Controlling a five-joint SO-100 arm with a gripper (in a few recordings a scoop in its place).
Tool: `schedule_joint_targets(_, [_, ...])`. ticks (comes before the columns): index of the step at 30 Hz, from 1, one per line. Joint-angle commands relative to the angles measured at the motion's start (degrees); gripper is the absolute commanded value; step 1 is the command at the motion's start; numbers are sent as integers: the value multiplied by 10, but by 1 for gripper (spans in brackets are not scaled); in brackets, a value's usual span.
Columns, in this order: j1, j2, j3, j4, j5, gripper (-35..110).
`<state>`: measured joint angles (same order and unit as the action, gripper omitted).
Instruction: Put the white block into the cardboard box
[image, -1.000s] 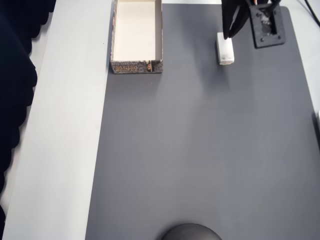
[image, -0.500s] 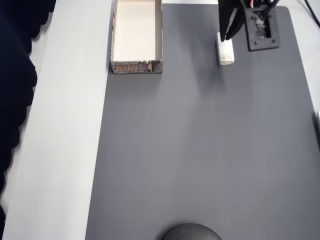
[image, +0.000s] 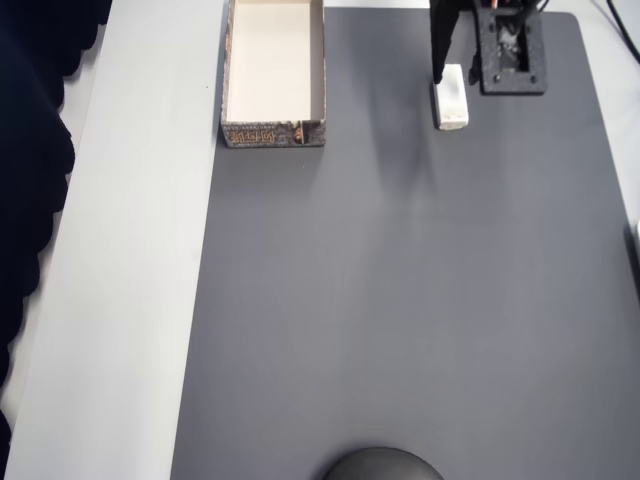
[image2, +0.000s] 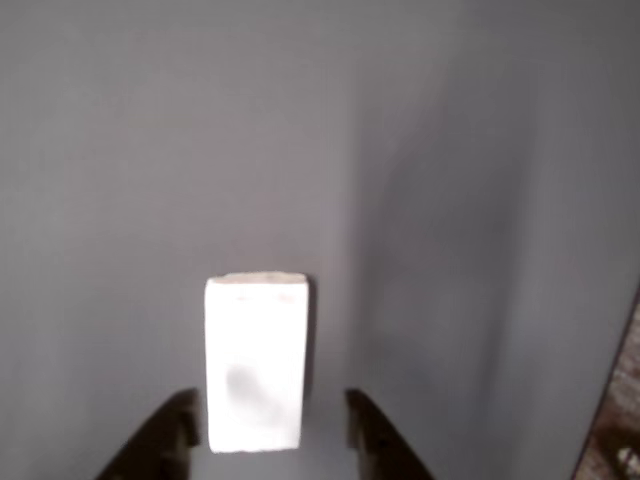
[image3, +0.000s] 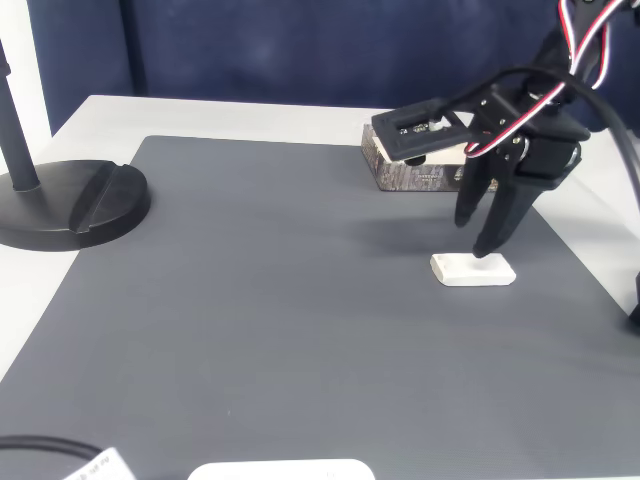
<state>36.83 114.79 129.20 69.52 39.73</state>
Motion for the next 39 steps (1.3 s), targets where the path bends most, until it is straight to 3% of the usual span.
schedule_joint_targets(1, [3, -1, -29, 9, 7, 24])
schedule_joint_targets(14, [13, -3, -4, -5, 39, 33])
schedule_joint_targets(39, [10, -33, 26, -54, 44, 32])
